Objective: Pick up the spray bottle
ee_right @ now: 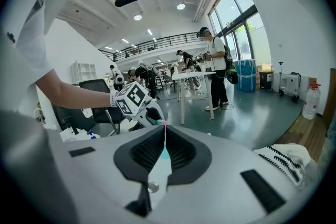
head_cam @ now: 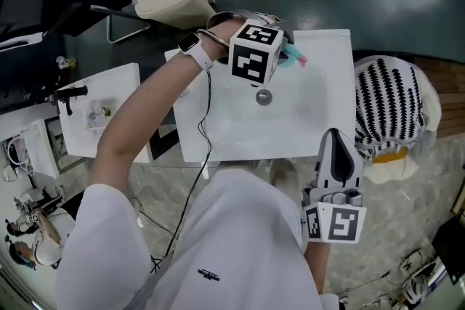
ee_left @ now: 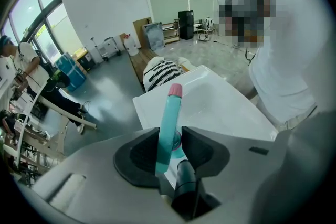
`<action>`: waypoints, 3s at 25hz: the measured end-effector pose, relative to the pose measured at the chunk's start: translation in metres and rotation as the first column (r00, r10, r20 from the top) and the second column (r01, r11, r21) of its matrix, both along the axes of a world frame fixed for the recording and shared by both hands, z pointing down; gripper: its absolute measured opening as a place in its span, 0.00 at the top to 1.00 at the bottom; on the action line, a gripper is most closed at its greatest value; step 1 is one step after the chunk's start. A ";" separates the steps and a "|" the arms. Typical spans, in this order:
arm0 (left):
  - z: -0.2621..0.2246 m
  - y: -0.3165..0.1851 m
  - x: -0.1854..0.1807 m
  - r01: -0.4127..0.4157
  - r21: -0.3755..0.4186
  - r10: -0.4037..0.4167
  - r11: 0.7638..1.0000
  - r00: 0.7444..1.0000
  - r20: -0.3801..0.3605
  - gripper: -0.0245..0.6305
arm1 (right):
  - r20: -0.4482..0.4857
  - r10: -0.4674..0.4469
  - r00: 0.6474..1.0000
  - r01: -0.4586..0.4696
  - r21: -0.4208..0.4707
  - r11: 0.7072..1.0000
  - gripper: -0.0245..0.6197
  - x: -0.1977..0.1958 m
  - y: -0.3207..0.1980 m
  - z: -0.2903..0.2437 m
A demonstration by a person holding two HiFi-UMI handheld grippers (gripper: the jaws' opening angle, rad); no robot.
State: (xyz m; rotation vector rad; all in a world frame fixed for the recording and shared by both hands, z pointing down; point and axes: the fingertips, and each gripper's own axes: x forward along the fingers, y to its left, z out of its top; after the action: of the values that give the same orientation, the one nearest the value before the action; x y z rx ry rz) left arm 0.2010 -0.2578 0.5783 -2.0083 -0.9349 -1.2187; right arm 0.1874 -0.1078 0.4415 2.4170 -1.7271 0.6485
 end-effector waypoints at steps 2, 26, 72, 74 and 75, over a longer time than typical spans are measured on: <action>0.000 0.002 -0.001 0.006 -0.013 -0.006 1.000 1.000 0.011 0.77 | -0.002 -0.001 1.000 0.001 0.000 1.000 0.95 0.000 0.001 -0.001; -0.064 0.027 -0.009 0.282 -0.098 -0.290 0.954 0.952 -0.092 0.78 | -0.058 -0.019 0.998 0.024 0.079 0.997 0.95 -0.007 0.042 -0.038; -0.203 0.175 -0.282 0.798 -0.603 -0.938 -0.022 -0.225 -0.264 0.78 | -0.154 -0.289 0.945 0.312 0.151 0.938 0.95 -0.076 0.067 -0.082; -0.200 0.175 -0.286 0.797 -0.603 -0.935 -0.034 -0.239 -0.263 0.78 | -0.171 -0.301 0.938 0.326 0.146 0.934 0.95 -0.080 0.065 -0.083; -0.199 0.175 -0.287 0.796 -0.605 -0.936 -0.037 -0.240 -0.258 0.78 | -0.181 -0.309 0.933 0.336 0.141 0.931 0.95 -0.082 0.064 -0.083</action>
State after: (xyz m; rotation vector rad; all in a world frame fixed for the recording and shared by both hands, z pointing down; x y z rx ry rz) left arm -0.0865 -0.0826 0.3797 -3.0236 1.2756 -0.6871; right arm 0.1059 -0.0442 0.3580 2.1328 -2.1195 0.2719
